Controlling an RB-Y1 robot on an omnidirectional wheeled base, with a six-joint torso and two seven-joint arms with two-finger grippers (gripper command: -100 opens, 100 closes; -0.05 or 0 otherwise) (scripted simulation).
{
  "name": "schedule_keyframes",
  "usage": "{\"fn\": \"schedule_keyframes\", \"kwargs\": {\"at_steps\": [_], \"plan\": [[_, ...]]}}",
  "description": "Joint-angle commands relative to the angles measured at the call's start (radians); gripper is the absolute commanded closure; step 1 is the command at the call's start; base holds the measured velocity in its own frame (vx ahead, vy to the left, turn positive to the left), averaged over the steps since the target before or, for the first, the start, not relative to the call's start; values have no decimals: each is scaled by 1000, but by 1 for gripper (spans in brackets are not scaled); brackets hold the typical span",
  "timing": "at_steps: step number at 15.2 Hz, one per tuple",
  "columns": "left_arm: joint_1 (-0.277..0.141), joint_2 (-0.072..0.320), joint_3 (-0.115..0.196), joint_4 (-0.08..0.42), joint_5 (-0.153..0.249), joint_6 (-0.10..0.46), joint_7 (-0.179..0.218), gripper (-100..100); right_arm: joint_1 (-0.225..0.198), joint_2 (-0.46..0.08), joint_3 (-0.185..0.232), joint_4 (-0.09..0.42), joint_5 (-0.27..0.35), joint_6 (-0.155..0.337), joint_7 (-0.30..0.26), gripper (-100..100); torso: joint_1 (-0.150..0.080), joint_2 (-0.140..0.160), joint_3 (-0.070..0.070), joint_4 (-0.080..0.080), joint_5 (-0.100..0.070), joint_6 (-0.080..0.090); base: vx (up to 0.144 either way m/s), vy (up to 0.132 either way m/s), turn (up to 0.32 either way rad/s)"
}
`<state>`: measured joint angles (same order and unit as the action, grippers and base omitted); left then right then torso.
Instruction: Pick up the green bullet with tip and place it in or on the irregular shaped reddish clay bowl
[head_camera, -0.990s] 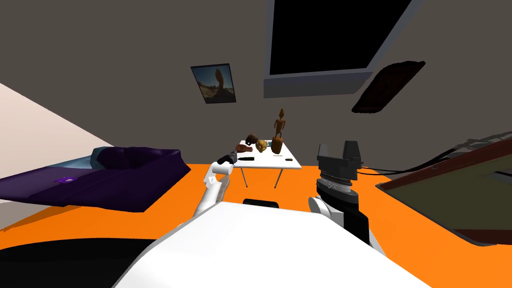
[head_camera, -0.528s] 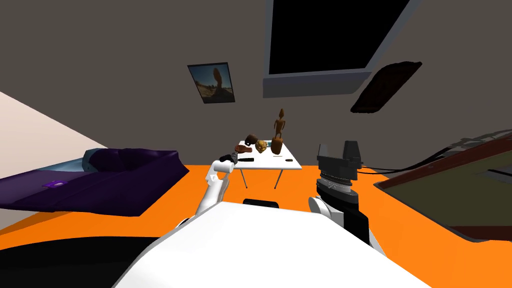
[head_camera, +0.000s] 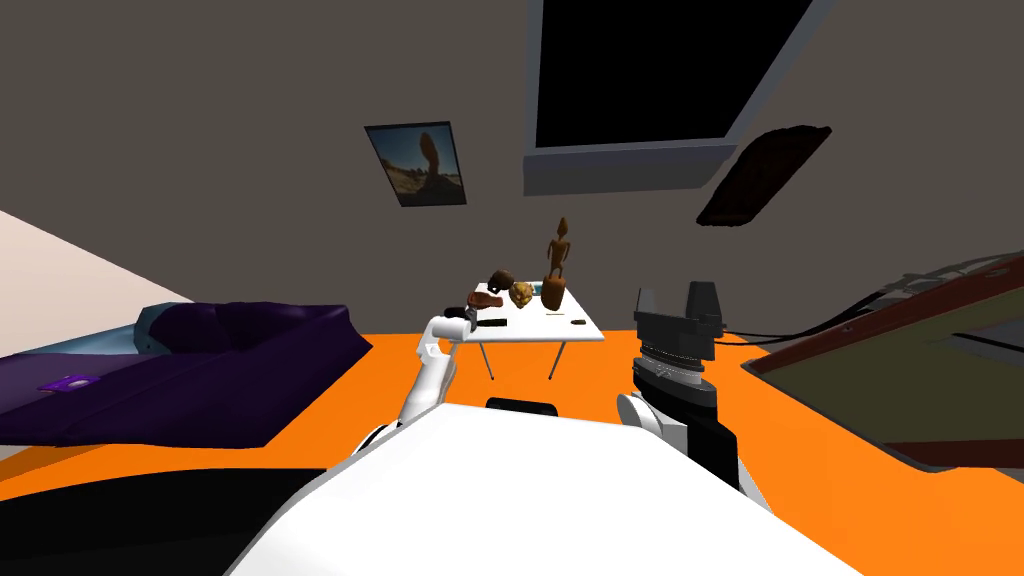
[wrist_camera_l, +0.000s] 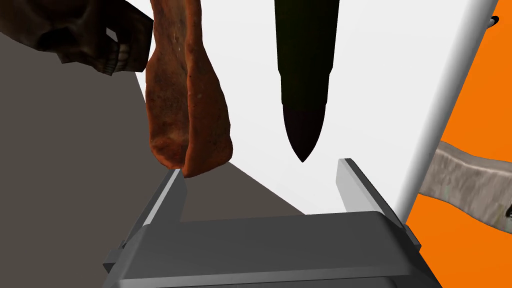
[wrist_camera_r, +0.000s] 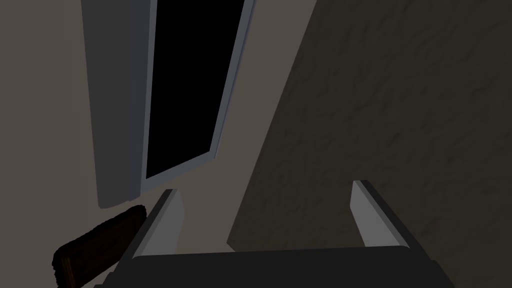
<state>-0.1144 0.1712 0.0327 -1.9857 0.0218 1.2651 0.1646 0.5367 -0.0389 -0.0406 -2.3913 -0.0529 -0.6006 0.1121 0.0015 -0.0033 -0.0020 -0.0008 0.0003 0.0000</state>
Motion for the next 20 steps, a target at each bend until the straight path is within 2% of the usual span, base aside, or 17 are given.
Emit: {"fn": "schedule_keyframes", "kwargs": {"at_steps": [1, 3, 4, 5, 6, 7, 10, 11, 12, 13, 14, 15, 19, 20], "plan": [[-18, -6, 1, 15, 2, 50, 1, -100, 0, 0, 0, 0, 0, 0, 0, 0, 0, 0, 0, 0, 0, 0, 40, 21, -56], [-18, -6, 1, 15, 2, 71, 1, -100, 0, 0, 0, 0, 0, 0, 0, 0, 0, 0, 0, 0, 0, 0, 37, 21, -44], [-35, -12, 1, 29, 4, 106, 2, -100, 0, 0, 0, 0, 0, 0, 0, 0, 0, 0, 0, 0, 0, 0, 34, 19, -44], [-35, -12, 1, 29, 4, 120, 2, -100, 0, 0, 0, 0, 0, 0, 0, 0, 0, 0, 0, 0, 0, 0, 44, 22, -56], [-35, -12, 1, 29, 4, 120, 2, -100, 0, 0, 0, 0, 0, 0, 0, 0, 0, 0, 0, 0, 0, 0, 36, 18, -30], [-52, -19, 1, 43, 5, 155, 3, -100, 0, 0, 0, 0, 0, 0, 0, 0, 0, 0, 0, 0, 0, 0, 39, 21, -66], [-67, -26, 1, 56, 6, 209, 4, -100, 0, 0, 0, 0, 0, 0, 0, 0, 0, 0, 0, 0, 0, 0, 43, 30, -70], [-67, -26, 1, 56, 6, 209, 4, -100, 0, 0, 0, 0, 0, 0, 0, 0, 0, 0, 0, 0, 0, 0, 35, 24, -23], [-80, -34, 2, 68, 7, 247, 4, -100, 0, 0, 0, 0, 0, 0, 0, 0, 0, 0, 0, 0, 0, 0, 40, 26, -54], [-80, -34, 2, 68, 7, 248, 4, -100, 0, 0, 0, 0, 0, 0, 0, 0, 0, 0, 0, 0, 0, 0, 38, 27, -60], [-93, -43, 2, 79, 8, 283, 5, -100, 0, 0, 0, 0, 0, 0, 0, 0, 0, 0, 0, 0, 0, 0, 42, 30, -69], [-93, -43, 2, 79, 8, 283, 5, -100, 0, 0, 0, 0, 0, 0, 0, 0, 0, 0, 0, 0, 0, 0, 40, 29, -67], [-121, -74, 3, 106, 11, 363, 6, -100, 0, 0, 0, 0, 0, 0, 0, 0, 0, 0, 0, 0, 0, 0, 37, 31, -67], [-121, -74, 3, 106, 11, 363, 6, -100, 0, 0, 0, 0, 0, 0, 0, 0, 0, 0, 0, 0, 0, 0, 39, 36, -67]]}}
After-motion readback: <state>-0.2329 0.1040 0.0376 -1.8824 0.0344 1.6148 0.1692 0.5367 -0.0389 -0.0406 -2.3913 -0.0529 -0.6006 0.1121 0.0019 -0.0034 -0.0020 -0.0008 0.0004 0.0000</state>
